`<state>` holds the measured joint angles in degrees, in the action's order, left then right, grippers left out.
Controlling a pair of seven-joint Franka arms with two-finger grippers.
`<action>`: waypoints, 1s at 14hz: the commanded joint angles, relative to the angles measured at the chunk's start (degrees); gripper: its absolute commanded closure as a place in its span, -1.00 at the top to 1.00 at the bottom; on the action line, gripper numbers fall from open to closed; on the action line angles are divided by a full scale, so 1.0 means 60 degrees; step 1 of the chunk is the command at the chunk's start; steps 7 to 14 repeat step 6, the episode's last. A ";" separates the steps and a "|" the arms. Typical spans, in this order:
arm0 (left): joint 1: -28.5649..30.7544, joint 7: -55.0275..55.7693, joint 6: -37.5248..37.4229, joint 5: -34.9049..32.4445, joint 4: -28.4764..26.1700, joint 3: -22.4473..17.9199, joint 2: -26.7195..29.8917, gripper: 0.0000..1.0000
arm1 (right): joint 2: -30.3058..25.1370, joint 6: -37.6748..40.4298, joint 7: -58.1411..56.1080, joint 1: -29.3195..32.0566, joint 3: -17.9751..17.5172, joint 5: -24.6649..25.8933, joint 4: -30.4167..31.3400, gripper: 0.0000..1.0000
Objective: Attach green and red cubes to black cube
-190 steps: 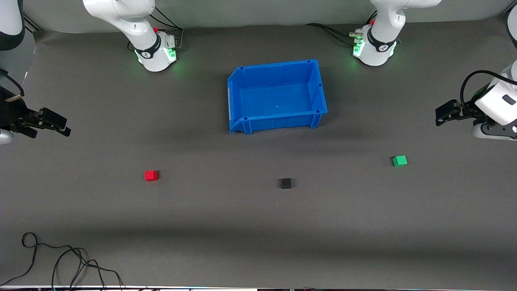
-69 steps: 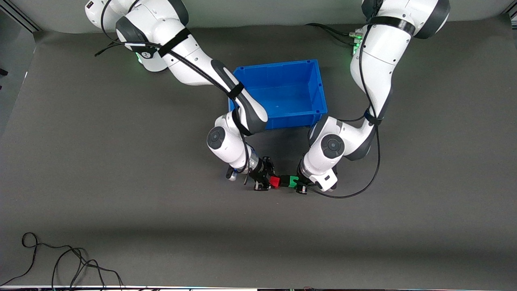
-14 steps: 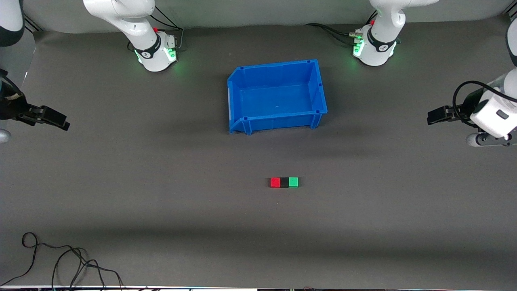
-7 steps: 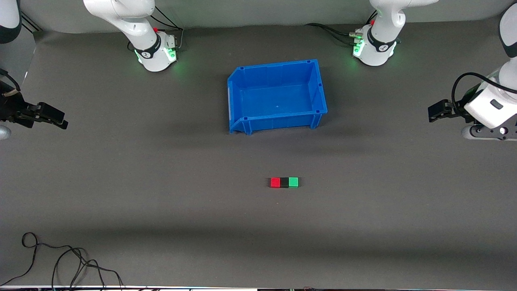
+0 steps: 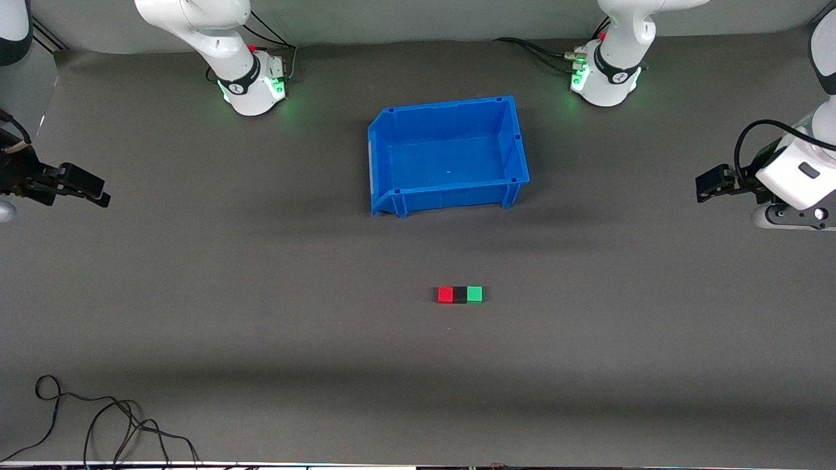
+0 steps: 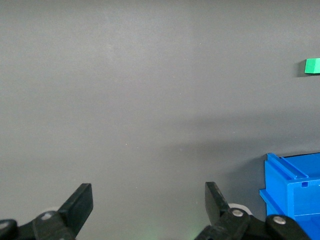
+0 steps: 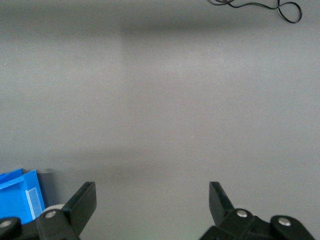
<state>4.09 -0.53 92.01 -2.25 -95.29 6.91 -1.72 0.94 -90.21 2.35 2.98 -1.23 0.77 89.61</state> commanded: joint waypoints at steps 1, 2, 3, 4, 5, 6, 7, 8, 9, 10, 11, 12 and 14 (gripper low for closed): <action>0.0109 -0.0160 0.0031 -0.0035 0.0106 0.0049 -0.0036 1.00 | -0.0245 -0.0096 -0.0098 0.0103 -0.0073 -0.0245 0.0226 1.00; 0.0167 -0.0160 0.0031 -0.0021 0.0106 0.0049 -0.0051 1.00 | -0.0230 -0.0096 -0.0098 0.0103 -0.0059 -0.0405 0.0226 1.00; 0.0211 -0.0160 0.0017 -0.0021 0.0106 0.0049 -0.0051 1.00 | -0.0186 -0.0111 -0.0098 0.0103 -0.0058 -0.0552 0.0212 1.00; 0.0211 -0.0146 0.0002 -0.0021 0.0106 0.0049 -0.0051 1.00 | -0.0171 -0.0140 -0.0098 0.0103 -0.0058 -0.0596 0.0197 1.00; 0.0211 -0.0146 -0.0012 -0.0021 0.0106 0.0049 -0.0051 1.00 | -0.0157 -0.0154 -0.0098 0.0103 -0.0058 -0.0597 0.0182 1.00; 0.0211 -0.0131 -0.0042 -0.0021 0.0106 0.0049 -0.0051 1.00 | -0.0142 -0.0155 -0.0098 0.0103 -0.0058 -0.0597 0.0168 1.00; 0.0211 -0.0131 -0.0042 -0.0021 0.0106 0.0049 -0.0051 1.00 | -0.0142 -0.0155 -0.0098 0.0103 -0.0058 -0.0597 0.0168 1.00; 0.0211 -0.0131 -0.0042 -0.0021 0.0106 0.0049 -0.0051 1.00 | -0.0142 -0.0155 -0.0098 0.0103 -0.0058 -0.0597 0.0168 1.00; 0.0211 -0.0131 -0.0042 -0.0021 0.0106 0.0049 -0.0051 1.00 | -0.0142 -0.0155 -0.0098 0.0103 -0.0058 -0.0597 0.0168 1.00; 0.0211 -0.0131 -0.0042 -0.0021 0.0106 0.0049 -0.0051 1.00 | -0.0142 -0.0155 -0.0098 0.0103 -0.0058 -0.0597 0.0168 1.00; 0.0211 -0.0131 -0.0042 -0.0021 0.0106 0.0049 -0.0051 1.00 | -0.0142 -0.0155 -0.0098 0.0103 -0.0058 -0.0597 0.0168 1.00; 0.0211 -0.0131 -0.0042 -0.0021 0.0106 0.0049 -0.0051 1.00 | -0.0142 -0.0155 -0.0098 0.0103 -0.0058 -0.0597 0.0168 1.00; 0.0211 -0.0131 -0.0042 -0.0021 0.0106 0.0049 -0.0051 1.00 | -0.0142 -0.0155 -0.0098 0.0103 -0.0058 -0.0597 0.0168 1.00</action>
